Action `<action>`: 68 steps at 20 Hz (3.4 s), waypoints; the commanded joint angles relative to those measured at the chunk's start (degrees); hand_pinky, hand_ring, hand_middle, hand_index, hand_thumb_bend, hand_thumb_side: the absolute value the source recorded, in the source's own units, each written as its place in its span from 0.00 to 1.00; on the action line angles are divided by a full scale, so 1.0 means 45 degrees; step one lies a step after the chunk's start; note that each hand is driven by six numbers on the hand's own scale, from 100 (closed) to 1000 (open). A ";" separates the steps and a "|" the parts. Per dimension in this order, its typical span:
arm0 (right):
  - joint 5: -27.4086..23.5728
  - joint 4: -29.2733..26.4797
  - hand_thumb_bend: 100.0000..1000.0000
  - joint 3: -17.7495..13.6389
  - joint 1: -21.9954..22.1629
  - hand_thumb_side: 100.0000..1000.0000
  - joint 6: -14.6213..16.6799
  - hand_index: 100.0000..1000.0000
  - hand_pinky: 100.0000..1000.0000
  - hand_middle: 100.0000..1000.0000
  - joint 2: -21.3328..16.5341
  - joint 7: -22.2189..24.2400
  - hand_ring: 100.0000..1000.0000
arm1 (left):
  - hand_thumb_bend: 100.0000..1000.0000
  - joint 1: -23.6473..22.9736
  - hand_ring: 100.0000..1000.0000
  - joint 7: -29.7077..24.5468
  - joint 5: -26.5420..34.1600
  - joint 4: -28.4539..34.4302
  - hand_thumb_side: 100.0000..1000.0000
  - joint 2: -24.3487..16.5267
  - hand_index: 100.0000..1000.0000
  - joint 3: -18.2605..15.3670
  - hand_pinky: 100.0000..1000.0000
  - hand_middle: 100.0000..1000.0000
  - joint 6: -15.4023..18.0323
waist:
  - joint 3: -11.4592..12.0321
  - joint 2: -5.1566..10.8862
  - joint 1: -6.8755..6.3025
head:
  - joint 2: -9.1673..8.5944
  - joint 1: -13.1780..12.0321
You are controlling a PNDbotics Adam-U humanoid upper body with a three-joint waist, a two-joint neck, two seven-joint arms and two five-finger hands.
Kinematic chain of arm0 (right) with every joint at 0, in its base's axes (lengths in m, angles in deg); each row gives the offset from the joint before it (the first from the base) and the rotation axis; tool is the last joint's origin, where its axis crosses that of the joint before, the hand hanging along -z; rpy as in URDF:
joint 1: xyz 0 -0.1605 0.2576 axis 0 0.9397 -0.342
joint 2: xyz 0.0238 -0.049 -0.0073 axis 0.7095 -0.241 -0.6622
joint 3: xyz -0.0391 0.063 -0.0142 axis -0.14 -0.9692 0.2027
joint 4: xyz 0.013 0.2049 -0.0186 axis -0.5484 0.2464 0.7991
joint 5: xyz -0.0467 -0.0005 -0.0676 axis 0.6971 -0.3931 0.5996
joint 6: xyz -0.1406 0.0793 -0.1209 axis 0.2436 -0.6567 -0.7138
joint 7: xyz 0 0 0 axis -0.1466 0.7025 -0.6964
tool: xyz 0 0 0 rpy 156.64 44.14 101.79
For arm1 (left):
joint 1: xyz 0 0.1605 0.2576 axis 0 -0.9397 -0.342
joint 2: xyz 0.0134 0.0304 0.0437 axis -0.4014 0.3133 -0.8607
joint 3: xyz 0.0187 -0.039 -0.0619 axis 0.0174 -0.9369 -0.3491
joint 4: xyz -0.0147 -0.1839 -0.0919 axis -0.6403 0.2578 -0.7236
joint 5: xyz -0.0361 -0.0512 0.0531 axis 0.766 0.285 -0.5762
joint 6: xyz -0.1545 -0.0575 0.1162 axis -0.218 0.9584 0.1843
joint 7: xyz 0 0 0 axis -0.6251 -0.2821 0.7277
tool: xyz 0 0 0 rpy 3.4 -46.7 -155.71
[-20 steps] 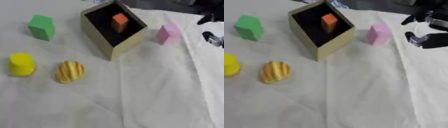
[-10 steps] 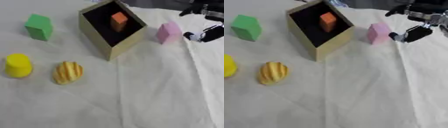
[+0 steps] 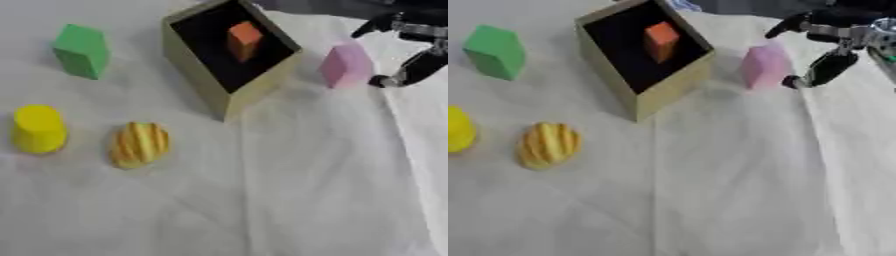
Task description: Pick up objects on the table and place them in the box.
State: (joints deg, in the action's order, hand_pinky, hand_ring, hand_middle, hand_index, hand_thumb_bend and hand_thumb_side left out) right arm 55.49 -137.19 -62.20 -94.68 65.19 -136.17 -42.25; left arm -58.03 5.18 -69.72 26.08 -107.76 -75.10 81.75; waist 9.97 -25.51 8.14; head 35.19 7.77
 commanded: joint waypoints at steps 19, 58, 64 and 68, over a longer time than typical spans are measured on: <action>0.1134 0.1780 0.30 -0.0788 -0.0842 0.00 0.0239 0.92 0.94 0.86 0.0548 -0.0141 0.98 | 0.52 0.0134 0.85 0.0052 0.0006 0.0174 0.79 -0.0097 0.85 -0.0121 0.77 0.77 0.0002 | 0.0499 -0.0268 -0.0154 | -0.0558 0.0373; 0.1082 0.0592 0.01 0.1087 -0.4580 0.06 0.1094 0.78 0.90 0.65 0.3943 0.1721 0.82 | 0.52 0.0289 0.86 0.0030 0.0019 0.0334 0.78 -0.0173 0.85 -0.0091 0.78 0.77 -0.0017 | 0.0618 0.0498 0.0058 | -0.0042 0.0571; 0.1289 0.0719 0.03 0.1261 -0.4603 0.15 0.1114 0.80 0.90 0.66 0.4131 0.1795 0.84 | 0.52 0.0308 0.85 0.0009 0.0025 0.0331 0.78 -0.0159 0.85 -0.0077 0.78 0.77 -0.0017 | 0.0601 0.0541 0.0043 | 0.0002 0.0587; 0.1347 0.0800 0.05 0.1348 -0.4612 0.33 0.1130 0.90 0.93 0.84 0.4220 0.2082 0.95 | 0.52 0.0316 0.85 0.0004 0.0030 0.0318 0.78 -0.0158 0.85 -0.0076 0.78 0.77 -0.0016 | 0.0590 0.0583 0.0045 | 0.0039 0.0599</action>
State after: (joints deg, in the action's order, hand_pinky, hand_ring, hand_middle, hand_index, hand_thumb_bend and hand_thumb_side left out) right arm 61.17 -133.46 -55.81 -114.32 70.22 -116.38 -33.30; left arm -57.15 5.30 -69.73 26.42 -107.21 -75.13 81.60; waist 12.66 -24.60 8.94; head 35.28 10.41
